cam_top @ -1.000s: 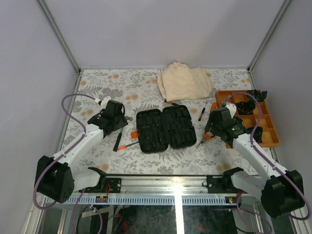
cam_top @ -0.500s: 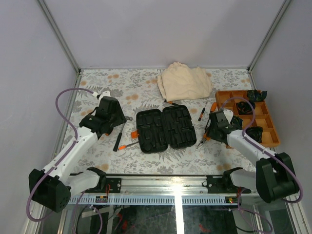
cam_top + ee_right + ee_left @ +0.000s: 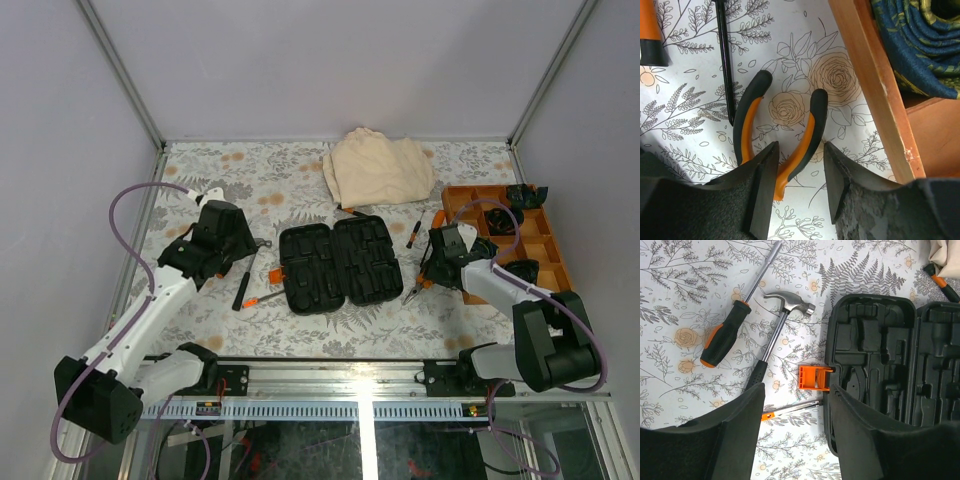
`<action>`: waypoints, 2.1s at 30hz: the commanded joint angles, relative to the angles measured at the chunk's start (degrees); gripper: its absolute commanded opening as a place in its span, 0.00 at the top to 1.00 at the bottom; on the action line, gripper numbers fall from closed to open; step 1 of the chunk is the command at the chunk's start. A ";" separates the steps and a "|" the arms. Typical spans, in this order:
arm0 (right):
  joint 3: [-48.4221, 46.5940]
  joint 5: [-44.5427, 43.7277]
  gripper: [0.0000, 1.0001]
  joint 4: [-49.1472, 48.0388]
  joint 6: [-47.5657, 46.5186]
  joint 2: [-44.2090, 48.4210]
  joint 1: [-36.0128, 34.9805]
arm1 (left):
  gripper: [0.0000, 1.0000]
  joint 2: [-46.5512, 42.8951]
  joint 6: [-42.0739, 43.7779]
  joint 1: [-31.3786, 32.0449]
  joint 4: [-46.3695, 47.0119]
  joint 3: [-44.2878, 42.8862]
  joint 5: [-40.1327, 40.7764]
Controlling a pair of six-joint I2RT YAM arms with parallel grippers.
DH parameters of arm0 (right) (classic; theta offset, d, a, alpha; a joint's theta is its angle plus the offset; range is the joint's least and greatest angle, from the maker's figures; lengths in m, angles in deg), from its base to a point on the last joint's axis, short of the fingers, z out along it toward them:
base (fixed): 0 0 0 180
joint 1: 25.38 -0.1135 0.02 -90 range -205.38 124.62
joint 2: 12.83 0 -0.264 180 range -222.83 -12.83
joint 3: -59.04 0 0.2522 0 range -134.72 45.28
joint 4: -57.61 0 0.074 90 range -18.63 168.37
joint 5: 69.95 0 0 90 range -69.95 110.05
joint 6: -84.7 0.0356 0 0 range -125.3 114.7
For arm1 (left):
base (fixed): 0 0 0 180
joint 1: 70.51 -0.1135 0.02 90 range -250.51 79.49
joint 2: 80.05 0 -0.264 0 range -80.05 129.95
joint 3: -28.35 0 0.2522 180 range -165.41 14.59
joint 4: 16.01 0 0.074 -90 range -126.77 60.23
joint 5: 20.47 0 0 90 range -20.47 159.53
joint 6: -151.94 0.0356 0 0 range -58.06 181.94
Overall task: Sort the tools into containers
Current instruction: Pick up the pliers at the center of the board.
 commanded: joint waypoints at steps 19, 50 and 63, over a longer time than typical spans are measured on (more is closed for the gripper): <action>-1.18 5.15 0.95 -0.13 -3.74 -0.05 1.55 | 0.45 -0.30 1.01 0.08 0.48 0.35 2.02; -1.68 19.23 1.00 -1.62 -14.44 19.25 0.42 | 0.31 -3.61 3.30 -0.21 5.20 1.83 -7.76; -6.97 15.20 1.00 -1.43 -14.59 19.14 -12.27 | 0.31 -3.56 3.87 -0.06 7.21 2.27 -13.27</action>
